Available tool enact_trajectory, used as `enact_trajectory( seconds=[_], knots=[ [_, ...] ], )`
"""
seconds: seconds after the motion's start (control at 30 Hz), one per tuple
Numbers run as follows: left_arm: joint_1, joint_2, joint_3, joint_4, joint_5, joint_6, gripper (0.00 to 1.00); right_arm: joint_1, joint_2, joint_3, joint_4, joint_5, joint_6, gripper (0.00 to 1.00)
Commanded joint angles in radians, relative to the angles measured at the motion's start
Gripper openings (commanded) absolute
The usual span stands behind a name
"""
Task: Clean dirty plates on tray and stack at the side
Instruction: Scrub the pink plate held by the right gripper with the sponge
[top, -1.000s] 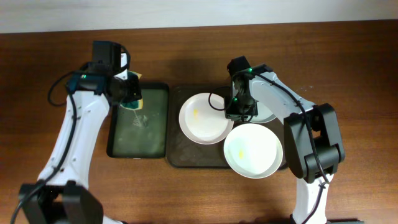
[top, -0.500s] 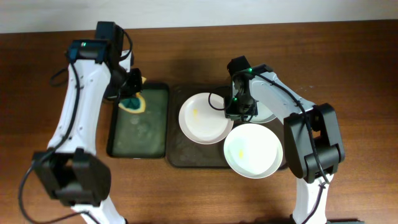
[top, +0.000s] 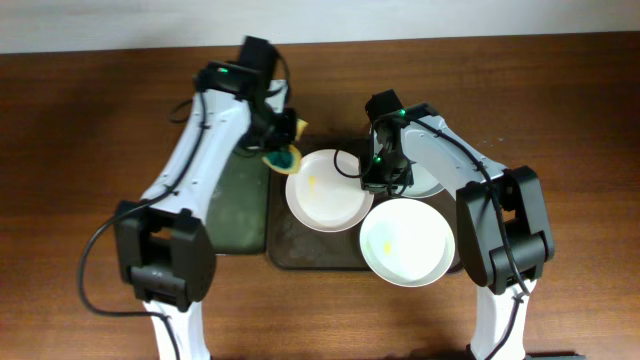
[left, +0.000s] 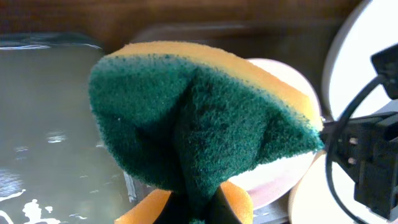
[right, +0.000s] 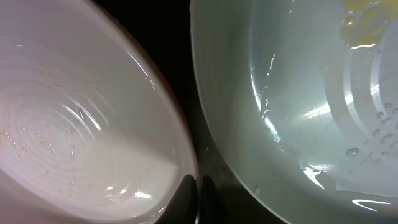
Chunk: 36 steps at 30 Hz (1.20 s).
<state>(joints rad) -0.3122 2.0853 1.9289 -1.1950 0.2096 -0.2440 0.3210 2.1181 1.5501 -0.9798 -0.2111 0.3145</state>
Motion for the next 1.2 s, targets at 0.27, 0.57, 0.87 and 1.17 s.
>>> enact_trajectory(
  seconds=[0.27, 0.57, 0.87, 1.17],
  knots=[
    [-0.087, 0.151, 0.016, 0.006, 0.004, -0.078, 0.0, -0.001, -0.016, 0.006, 0.001, -0.006, -0.003, 0.04],
    [-0.116, 0.237, -0.006, 0.041, -0.016, -0.078, 0.0, -0.001, -0.015, 0.006, 0.001, -0.006, -0.003, 0.04],
    [-0.143, 0.327, -0.03, 0.069, -0.087, -0.085, 0.0, -0.001, -0.015, 0.006, 0.001, -0.018, -0.003, 0.04],
    [-0.166, 0.424, -0.03, 0.06, 0.158, 0.101, 0.0, -0.001, -0.016, 0.006, 0.001, -0.018, -0.004, 0.04]
  ],
)
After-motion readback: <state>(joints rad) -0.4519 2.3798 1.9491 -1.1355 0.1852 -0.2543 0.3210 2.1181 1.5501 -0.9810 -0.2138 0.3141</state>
